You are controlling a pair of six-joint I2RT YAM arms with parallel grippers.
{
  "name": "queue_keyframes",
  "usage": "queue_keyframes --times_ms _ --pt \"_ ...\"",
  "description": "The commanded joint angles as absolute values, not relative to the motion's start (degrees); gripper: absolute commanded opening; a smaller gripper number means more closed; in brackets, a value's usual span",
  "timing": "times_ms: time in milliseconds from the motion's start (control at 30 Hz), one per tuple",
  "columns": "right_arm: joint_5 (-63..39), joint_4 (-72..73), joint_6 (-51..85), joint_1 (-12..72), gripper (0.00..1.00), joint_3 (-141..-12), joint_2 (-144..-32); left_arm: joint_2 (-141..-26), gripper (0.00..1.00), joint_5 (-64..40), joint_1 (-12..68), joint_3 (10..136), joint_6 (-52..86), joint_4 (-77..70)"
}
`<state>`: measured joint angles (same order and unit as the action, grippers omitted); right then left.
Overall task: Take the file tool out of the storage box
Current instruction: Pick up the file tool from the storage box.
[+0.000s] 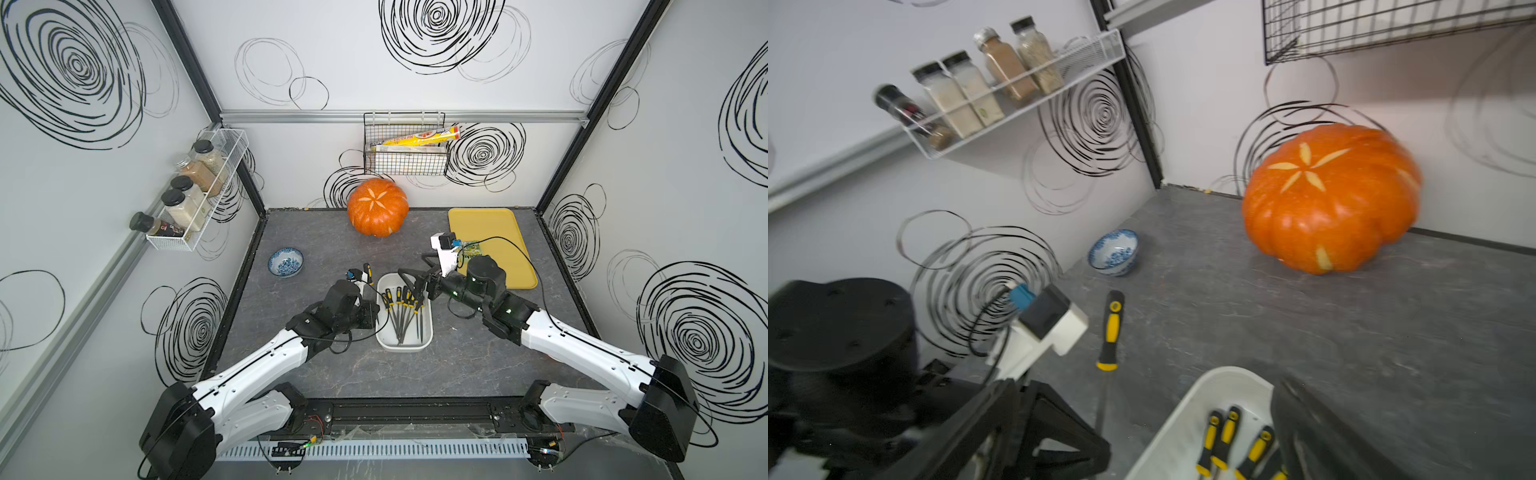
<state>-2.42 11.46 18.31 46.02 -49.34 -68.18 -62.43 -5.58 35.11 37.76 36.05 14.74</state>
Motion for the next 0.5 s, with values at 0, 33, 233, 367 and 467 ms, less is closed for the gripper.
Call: queue_keyframes --times_ms 0,33,233,367,467 --pt "3.5 -1.4 12.5 45.3 0.91 -51.9 -71.4 -66.8 0.00 -1.6 33.9 41.8 35.5 27.9" --pt "2.4 -2.5 12.1 45.3 0.89 -52.7 -72.5 -67.9 0.00 -2.9 33.2 42.2 34.9 28.2" --pt "-0.2 -7.8 11.8 45.3 0.88 -55.7 -76.7 -77.5 0.00 -6.5 31.3 47.6 30.0 37.3" --pt "-2.3 -6.4 12.1 45.3 0.88 -54.2 -75.1 -83.9 0.00 -8.9 30.3 49.1 27.6 41.1" --pt "-0.6 -6.7 12.2 45.3 0.90 -53.6 -74.2 -87.7 0.00 -9.9 30.1 50.7 27.3 42.9"
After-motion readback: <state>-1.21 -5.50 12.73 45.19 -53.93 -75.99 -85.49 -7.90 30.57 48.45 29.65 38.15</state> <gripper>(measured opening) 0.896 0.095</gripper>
